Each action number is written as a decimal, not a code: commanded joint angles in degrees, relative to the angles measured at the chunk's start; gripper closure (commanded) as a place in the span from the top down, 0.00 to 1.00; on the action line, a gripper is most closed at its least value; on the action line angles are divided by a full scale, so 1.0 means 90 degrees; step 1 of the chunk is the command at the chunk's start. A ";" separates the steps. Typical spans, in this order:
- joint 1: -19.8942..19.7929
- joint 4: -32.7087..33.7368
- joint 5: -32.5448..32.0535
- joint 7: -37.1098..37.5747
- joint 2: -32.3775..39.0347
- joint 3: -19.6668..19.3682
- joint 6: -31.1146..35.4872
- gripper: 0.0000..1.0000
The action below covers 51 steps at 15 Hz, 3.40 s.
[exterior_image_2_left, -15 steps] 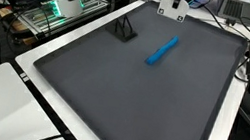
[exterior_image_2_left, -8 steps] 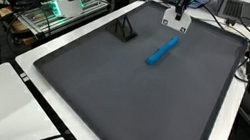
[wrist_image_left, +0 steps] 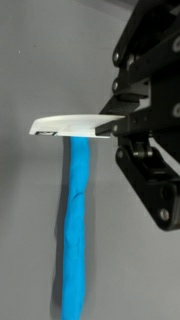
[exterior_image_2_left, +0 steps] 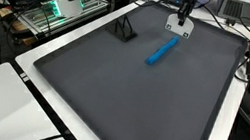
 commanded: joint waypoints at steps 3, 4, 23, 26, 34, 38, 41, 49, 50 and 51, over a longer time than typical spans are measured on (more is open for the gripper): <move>0.0199 0.0110 -0.0148 0.0260 0.0268 -0.0147 0.0371 0.02; 0.0225 0.0108 -0.0212 0.0261 0.0289 -0.0178 0.0436 0.02; 0.0447 0.0334 -0.0634 0.0299 0.0675 -0.0390 0.0744 0.02; 0.0449 0.0277 -0.0637 0.0289 0.0683 -0.0387 0.0765 0.02; 0.0466 0.0083 -0.0636 0.0281 0.0692 -0.0381 0.0822 0.02; 0.0480 -0.0007 -0.0635 0.0243 0.0720 -0.0363 0.0858 0.02; 0.0489 -0.0124 -0.0625 0.0228 0.0719 -0.0349 0.0961 0.02; 0.0426 -0.0381 -0.0551 0.0167 0.0549 -0.0321 0.0715 0.02; 0.0412 -0.0402 -0.0529 0.0155 0.0533 -0.0310 0.0665 0.02; 0.0414 -0.0420 -0.0539 0.0159 0.0517 -0.0315 0.0615 0.02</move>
